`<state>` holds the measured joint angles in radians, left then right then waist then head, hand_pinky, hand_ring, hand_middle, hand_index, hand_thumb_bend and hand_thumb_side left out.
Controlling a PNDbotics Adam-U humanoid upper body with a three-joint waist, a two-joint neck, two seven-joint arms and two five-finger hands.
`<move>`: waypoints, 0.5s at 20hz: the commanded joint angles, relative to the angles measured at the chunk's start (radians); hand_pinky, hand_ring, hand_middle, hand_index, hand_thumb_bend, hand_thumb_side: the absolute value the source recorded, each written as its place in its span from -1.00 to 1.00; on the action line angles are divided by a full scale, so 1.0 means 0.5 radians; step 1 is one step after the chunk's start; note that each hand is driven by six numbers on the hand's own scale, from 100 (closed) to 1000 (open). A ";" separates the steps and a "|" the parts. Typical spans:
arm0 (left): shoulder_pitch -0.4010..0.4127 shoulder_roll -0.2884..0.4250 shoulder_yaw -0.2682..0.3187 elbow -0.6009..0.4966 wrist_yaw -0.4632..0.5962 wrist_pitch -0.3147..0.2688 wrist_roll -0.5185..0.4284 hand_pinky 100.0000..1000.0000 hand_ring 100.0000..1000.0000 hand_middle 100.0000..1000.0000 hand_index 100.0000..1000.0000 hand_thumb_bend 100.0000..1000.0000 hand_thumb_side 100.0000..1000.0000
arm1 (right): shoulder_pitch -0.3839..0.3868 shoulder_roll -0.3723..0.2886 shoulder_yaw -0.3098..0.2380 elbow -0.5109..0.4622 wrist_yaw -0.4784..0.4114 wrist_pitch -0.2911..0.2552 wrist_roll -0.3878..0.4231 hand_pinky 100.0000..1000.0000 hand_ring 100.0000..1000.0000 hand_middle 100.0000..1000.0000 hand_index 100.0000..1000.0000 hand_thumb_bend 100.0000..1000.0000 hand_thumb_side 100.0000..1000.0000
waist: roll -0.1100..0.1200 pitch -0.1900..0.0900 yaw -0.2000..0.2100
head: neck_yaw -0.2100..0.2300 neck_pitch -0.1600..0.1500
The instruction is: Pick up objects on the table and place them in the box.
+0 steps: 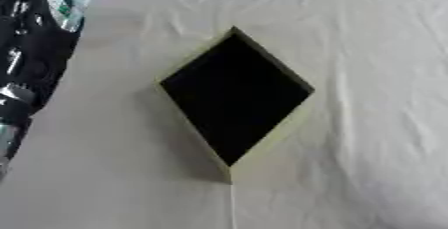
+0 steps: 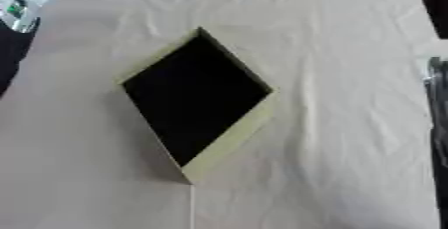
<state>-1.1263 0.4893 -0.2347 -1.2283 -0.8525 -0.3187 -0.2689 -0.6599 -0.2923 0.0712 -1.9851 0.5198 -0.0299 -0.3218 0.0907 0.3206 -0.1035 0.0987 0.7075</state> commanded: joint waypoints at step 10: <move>0.212 -0.132 -0.290 -0.625 0.338 -0.002 -0.360 -0.44 0.06 0.01 0.26 -1.00 -0.41 | -0.025 0.012 -0.018 -0.030 0.030 0.004 0.001 0.34 0.64 0.19 0.49 -1.00 0.45 | -0.031 -0.079 0.036 | 0.006 0.051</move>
<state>-1.0056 0.4147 -0.3771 -1.5116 -0.7024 -0.3222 -0.4336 -0.6598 -0.2792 0.0678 -1.9851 0.5298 -0.0294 -0.3215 0.0793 0.3073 -0.0861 0.1017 0.7230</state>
